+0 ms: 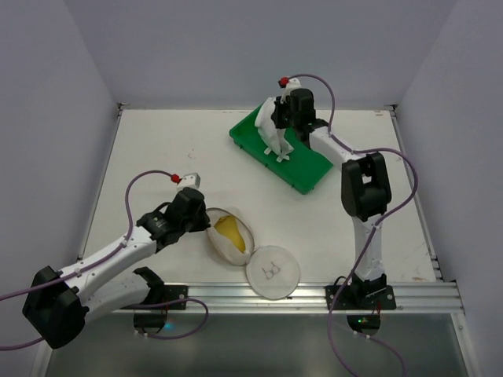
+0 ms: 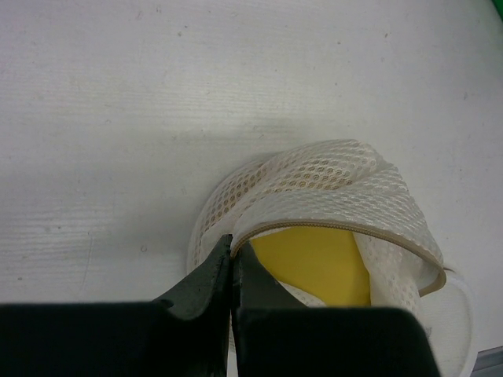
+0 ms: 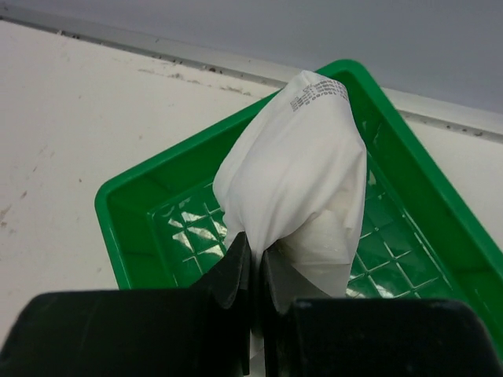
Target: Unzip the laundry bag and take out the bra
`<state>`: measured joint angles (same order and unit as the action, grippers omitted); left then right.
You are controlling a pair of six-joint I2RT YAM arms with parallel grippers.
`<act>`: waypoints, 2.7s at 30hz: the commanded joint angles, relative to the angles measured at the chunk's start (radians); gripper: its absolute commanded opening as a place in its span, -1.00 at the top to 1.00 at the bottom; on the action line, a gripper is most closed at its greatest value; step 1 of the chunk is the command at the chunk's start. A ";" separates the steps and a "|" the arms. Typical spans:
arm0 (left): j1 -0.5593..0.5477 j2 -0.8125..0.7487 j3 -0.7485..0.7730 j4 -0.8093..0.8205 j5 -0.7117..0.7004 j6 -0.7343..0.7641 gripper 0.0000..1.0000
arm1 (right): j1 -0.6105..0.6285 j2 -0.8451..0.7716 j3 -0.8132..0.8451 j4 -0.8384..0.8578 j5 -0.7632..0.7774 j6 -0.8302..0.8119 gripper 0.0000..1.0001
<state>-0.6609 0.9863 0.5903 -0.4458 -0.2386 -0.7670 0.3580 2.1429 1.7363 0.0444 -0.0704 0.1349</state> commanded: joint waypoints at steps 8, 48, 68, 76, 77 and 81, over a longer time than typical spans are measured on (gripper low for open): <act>0.009 0.014 -0.014 0.053 -0.010 -0.018 1.00 | -0.068 0.163 0.278 -0.259 -0.184 0.192 0.70; 0.007 -0.048 0.014 0.009 -0.019 -0.014 1.00 | 0.703 -0.703 -0.736 -0.092 0.047 0.350 -0.08; 0.009 -0.055 0.002 -0.025 -0.034 0.008 1.00 | 0.658 -0.420 -0.630 -0.238 0.202 0.439 -0.06; 0.009 -0.044 -0.032 0.027 0.030 -0.014 1.00 | 0.654 -0.319 -0.549 -0.285 0.127 0.404 -0.25; 0.009 -0.037 -0.032 0.042 0.035 -0.015 1.00 | 0.659 -0.308 -0.529 -0.293 0.115 0.398 -0.32; 0.009 0.003 -0.030 0.071 0.056 -0.021 1.00 | 0.685 -0.258 -0.480 -0.336 0.103 0.371 -0.50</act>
<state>-0.6609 0.9672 0.5621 -0.4347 -0.2031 -0.7681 1.0214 1.8568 1.1965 -0.2386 0.0586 0.5323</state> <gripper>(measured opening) 0.027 0.724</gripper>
